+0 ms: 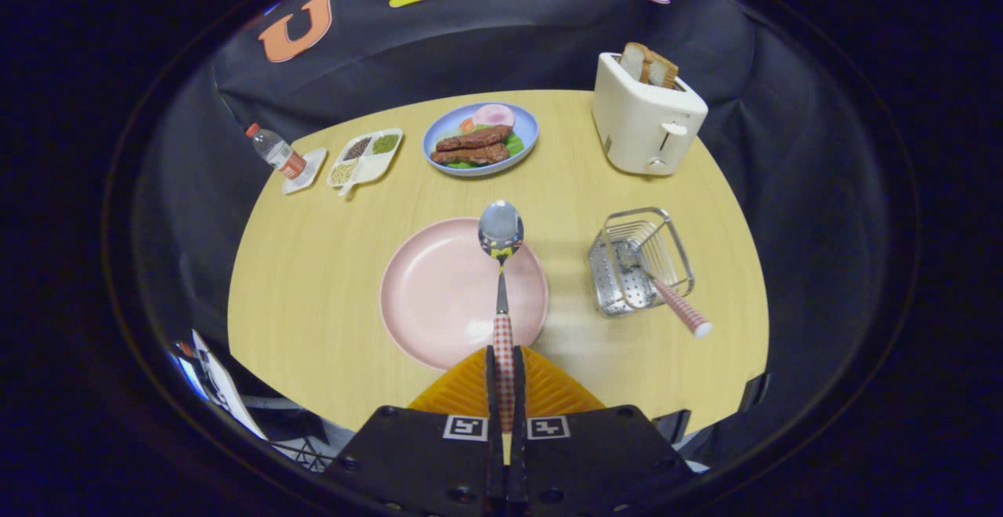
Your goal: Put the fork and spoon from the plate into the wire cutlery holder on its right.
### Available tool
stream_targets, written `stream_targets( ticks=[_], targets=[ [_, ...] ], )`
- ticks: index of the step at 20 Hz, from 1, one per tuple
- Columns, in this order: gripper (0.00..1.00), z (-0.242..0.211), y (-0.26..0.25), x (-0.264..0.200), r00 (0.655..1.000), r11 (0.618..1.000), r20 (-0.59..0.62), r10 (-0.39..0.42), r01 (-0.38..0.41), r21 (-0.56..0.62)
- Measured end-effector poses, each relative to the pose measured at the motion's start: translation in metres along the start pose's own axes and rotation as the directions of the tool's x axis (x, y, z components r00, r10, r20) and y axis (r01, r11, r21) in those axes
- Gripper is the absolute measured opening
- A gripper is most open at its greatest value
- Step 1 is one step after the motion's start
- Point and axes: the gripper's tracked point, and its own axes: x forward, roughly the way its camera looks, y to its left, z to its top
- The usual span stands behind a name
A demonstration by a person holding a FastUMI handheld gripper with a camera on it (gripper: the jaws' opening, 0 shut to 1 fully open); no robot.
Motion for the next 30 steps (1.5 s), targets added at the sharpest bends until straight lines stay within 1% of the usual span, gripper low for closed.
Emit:
stream_targets(
  ticks=[4, 7, 10, 12, 15, 18, 22, 23, 26, 30],
  targets=[
    [0.03, 0.017, -0.032, -0.034, 1.000, 1.000, -0.013, 0.010, -0.010, -0.001],
    [0.03, 0.024, -0.053, -0.048, 0.996, 1.000, -0.085, 0.017, -0.016, 0.017],
    [0.03, 0.034, -0.078, -0.056, 0.987, 1.000, -0.159, -0.023, 0.024, 0.001],
    [0.03, 0.037, -0.084, -0.059, 0.976, 1.000, -0.214, -0.025, 0.026, 0.002],
    [0.03, 0.034, -0.094, -0.058, 0.945, 0.999, -0.326, -0.032, 0.039, 0.017],
    [0.03, 0.036, -0.101, -0.052, 0.915, 0.998, -0.400, -0.051, 0.064, 0.019],
    [0.03, 0.031, -0.101, -0.042, 0.852, 0.996, -0.521, -0.052, 0.080, 0.032],
    [0.03, 0.031, -0.102, -0.039, 0.838, 0.996, -0.543, -0.056, 0.086, 0.030],
    [0.03, 0.032, -0.107, -0.030, 0.811, 0.994, -0.580, -0.078, 0.111, 0.022],
    [0.03, 0.036, -0.108, -0.028, 0.787, 0.992, -0.612, -0.081, 0.125, 0.030]
  ],
)
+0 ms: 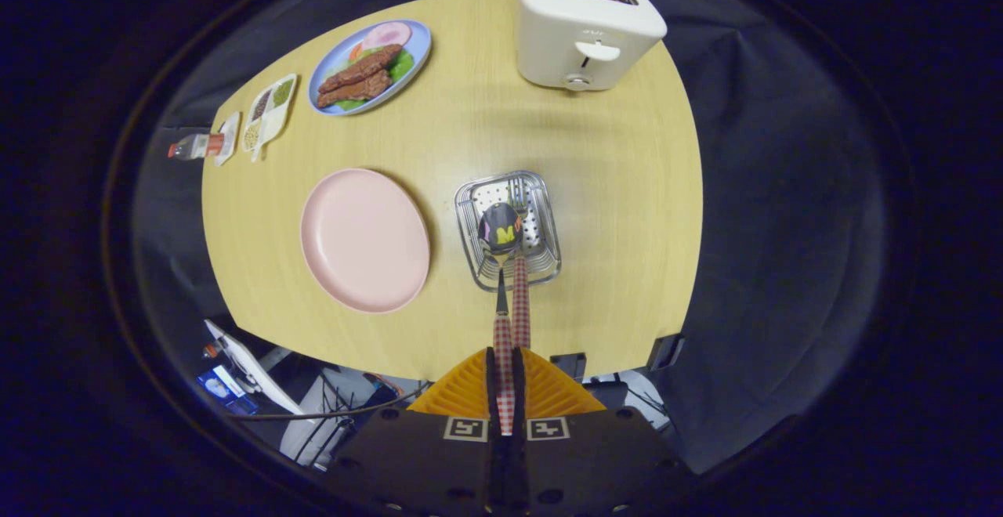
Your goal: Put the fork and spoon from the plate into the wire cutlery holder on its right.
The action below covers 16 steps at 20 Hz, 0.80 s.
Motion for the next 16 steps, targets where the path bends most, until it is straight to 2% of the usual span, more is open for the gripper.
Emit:
stream_targets(
  ticks=[7, 12, 14, 16],
  targets=[
    [0.05, 0.014, 0.001, 0.004, 1.000, 1.000, -0.028, -0.007, 0.007, 0.004],
    [0.15, 0.025, 0.009, 0.000, 1.000, 1.000, -0.004, 0.015, -0.015, -0.003],
    [0.38, 0.032, 0.012, -0.006, 0.998, 1.000, 0.055, 0.028, -0.027, -0.007],
    [0.55, 0.040, 0.014, -0.017, 0.991, 0.999, 0.130, 0.043, -0.040, -0.027]
  ],
)
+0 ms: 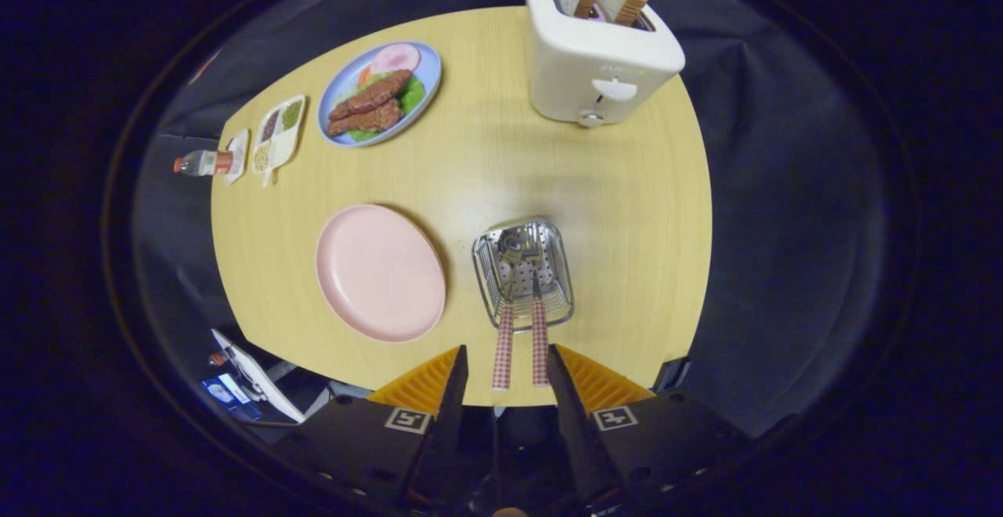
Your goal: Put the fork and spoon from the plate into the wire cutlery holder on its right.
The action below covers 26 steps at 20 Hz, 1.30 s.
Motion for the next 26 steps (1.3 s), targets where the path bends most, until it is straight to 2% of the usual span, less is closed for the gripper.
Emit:
stream_targets(
  ticks=[2, 5, 7, 9, 12, 15, 17, 22, 24, 26],
  targets=[
    [0.73, 0.008, 0.000, -0.010, 0.997, 1.000, 0.079, 0.007, -0.005, -0.024],
    [0.80, 0.017, 0.003, -0.029, 0.978, 0.999, 0.205, 0.034, -0.028, -0.033],
    [0.85, 0.027, 0.005, -0.046, 0.945, 0.999, 0.324, 0.053, -0.052, -0.015],
    [0.89, 0.037, 0.006, -0.067, 0.886, 0.997, 0.459, 0.067, -0.076, 0.001],
    [0.89, 0.043, 0.006, -0.104, 0.757, 0.995, 0.649, 0.079, -0.102, -0.003],
    [0.89, 0.034, 0.006, -0.134, 0.591, 0.993, 0.802, 0.086, -0.114, -0.022],
    [0.90, 0.023, 0.010, -0.153, 0.482, 0.991, 0.871, 0.099, -0.125, -0.043],
    [0.91, -0.015, 0.016, -0.196, 0.222, 0.993, 0.969, 0.106, -0.066, -0.093],
    [0.91, -0.035, 0.016, -0.207, 0.160, 0.994, 0.983, 0.093, -0.063, -0.084],
    [0.91, -0.048, 0.016, -0.205, 0.130, 0.994, 0.988, 0.085, -0.078, -0.075]
  ],
)
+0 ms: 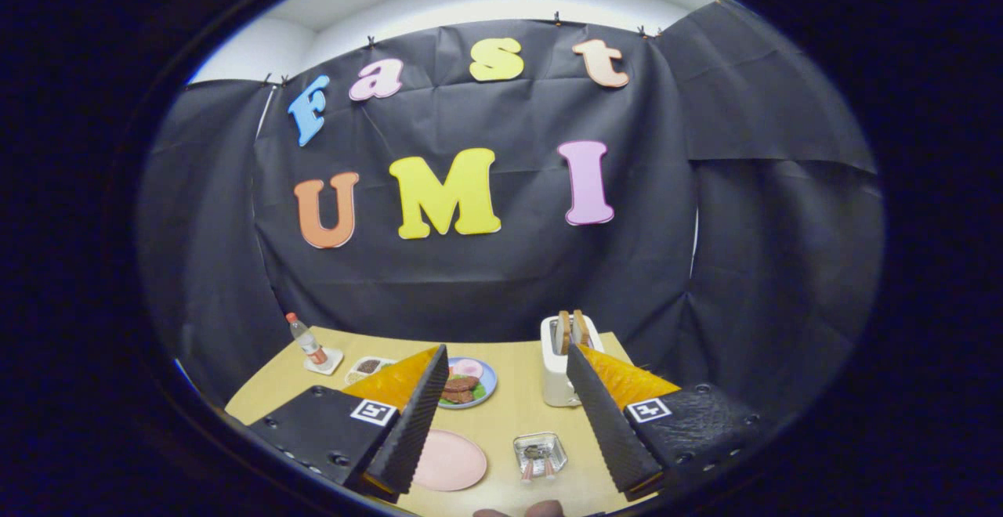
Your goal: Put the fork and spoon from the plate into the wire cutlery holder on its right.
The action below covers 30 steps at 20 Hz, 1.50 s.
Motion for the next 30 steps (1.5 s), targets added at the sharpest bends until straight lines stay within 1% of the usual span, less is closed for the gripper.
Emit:
stream_targets(
  ticks=[4, 10, 17, 20, 30],
  targets=[
    [0.91, -0.008, -0.004, -0.018, 0.998, 1.000, 0.056, -0.020, 0.020, 0.001],
    [0.91, -0.008, -0.015, -0.021, 0.995, 0.999, 0.084, -0.046, 0.046, -0.005],
    [0.92, -0.005, -0.020, -0.030, 0.994, 0.999, 0.101, -0.046, 0.047, -0.004],
    [0.94, 0.000, -0.019, -0.032, 0.992, 0.999, 0.115, -0.041, 0.042, 0.000],
    [0.94, 0.009, -0.019, -0.047, 0.988, 0.999, 0.150, -0.034, 0.034, 0.004]
  ],
)
